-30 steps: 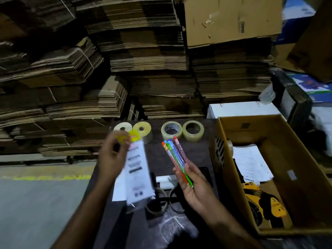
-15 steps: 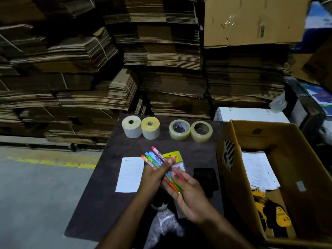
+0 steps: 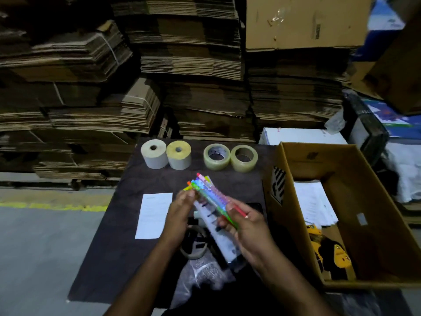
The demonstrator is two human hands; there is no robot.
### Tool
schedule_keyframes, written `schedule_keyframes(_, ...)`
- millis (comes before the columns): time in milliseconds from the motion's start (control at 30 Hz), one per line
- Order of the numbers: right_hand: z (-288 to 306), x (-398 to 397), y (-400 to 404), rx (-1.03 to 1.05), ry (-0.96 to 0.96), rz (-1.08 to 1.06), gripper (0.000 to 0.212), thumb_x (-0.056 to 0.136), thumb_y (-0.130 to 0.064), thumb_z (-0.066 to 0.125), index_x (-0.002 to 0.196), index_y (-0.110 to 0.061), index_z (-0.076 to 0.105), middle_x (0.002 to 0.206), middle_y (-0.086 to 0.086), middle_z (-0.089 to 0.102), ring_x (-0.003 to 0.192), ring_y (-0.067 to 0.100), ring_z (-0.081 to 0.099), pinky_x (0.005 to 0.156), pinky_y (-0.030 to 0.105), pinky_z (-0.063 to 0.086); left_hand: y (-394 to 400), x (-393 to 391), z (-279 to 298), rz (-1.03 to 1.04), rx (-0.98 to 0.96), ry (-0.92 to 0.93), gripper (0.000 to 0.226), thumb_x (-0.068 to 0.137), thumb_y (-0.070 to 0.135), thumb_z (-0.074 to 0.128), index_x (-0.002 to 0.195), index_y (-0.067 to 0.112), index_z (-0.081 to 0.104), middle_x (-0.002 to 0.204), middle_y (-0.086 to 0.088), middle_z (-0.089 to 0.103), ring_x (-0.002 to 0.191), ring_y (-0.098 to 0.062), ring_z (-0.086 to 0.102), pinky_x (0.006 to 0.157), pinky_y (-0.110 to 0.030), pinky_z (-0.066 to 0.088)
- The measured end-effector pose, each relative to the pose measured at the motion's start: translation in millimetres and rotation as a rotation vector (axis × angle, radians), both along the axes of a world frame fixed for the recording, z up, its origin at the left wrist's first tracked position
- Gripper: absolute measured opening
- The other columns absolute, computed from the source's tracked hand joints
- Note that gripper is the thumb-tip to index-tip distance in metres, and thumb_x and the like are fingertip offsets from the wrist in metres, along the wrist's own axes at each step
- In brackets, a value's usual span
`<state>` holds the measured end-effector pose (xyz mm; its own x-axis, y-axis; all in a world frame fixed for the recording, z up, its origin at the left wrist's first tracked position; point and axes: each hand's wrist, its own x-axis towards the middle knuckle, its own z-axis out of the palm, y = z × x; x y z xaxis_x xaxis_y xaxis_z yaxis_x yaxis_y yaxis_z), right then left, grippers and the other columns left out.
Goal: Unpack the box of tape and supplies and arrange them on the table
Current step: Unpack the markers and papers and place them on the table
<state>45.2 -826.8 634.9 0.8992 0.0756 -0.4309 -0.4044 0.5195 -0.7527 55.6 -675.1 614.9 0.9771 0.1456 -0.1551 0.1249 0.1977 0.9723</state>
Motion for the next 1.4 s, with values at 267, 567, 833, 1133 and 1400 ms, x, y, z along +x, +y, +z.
schedule_keyframes(267,34.1,-9.2,-93.3,-1.402,-0.293,0.122,0.022,0.088,-0.010,0.068,0.103,-0.022,0.076,0.078,-0.001,0.075,0.071,0.008,0.070,0.063,0.005,0.044,37.6,-3.3,-19.6,-0.029,0.118,-0.025,0.029,0.097,0.024,0.052,0.113,0.007,0.070,0.122,-0.022,0.059,0.101,-0.003,0.064,0.082,-0.014,0.051)
schedule_keyframes(567,-9.6,30.0,-62.3,-1.822,-0.147,0.591,0.023,0.084,-0.006,0.061,0.102,-0.014,0.073,0.093,0.015,0.071,0.092,0.033,0.069,0.078,0.036,0.055,31.0,-10.5,-15.8,-0.108,0.175,-0.011,0.023,0.097,0.008,0.052,0.110,0.008,0.071,0.116,-0.017,0.060,0.095,0.004,0.063,0.079,-0.008,0.044)
schedule_keyframes(833,-19.1,36.3,-57.9,-1.549,-0.143,0.405,0.040,0.082,-0.012,0.068,0.122,-0.015,0.068,0.110,0.013,0.071,0.107,0.028,0.064,0.094,0.028,0.048,42.0,-14.7,-16.2,-0.127,0.209,-0.012,0.029,0.084,0.028,0.057,0.108,0.017,0.072,0.114,-0.013,0.060,0.103,-0.005,0.061,0.084,-0.009,0.044)
schedule_keyframes(1133,-43.4,-26.9,-55.4,-1.624,-0.118,0.163,0.033,0.090,-0.013,0.061,0.122,-0.008,0.057,0.103,0.017,0.070,0.097,0.033,0.068,0.078,0.037,0.053,40.8,-18.7,-22.6,-0.090,0.255,-0.008,0.026,0.092,-0.002,0.054,0.110,0.008,0.070,0.115,-0.017,0.057,0.092,0.006,0.061,0.078,-0.006,0.045)
schedule_keyframes(1400,-65.0,-30.5,-48.4,-1.548,-0.021,0.096,0.085,0.088,-0.004,0.058,0.154,-0.018,0.007,0.129,0.017,0.059,0.110,0.031,0.063,0.088,0.036,0.051,37.6,-17.9,-23.0,-0.101,0.269,-0.030,0.026,0.091,-0.004,0.055,0.111,0.006,0.069,0.115,-0.019,0.057,0.088,0.008,0.061,0.073,-0.004,0.044)
